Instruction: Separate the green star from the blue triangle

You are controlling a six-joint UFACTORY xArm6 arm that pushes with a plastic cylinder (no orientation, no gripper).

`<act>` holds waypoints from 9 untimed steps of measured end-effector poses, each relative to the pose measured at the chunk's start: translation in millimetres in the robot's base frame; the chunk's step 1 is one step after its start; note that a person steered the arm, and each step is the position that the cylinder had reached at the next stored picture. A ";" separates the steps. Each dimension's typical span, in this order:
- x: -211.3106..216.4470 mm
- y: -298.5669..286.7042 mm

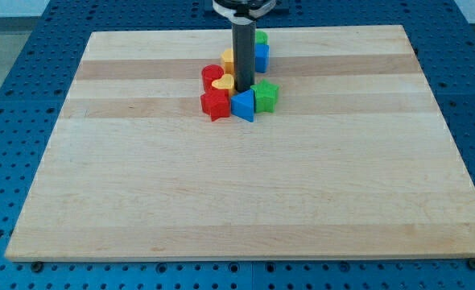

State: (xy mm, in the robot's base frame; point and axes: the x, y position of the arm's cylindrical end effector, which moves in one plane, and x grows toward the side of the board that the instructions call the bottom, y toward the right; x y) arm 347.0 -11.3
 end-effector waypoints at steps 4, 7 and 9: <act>3.0 -6.9; -37.5 76.0; -88.0 71.3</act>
State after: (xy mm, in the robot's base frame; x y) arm 259.0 60.0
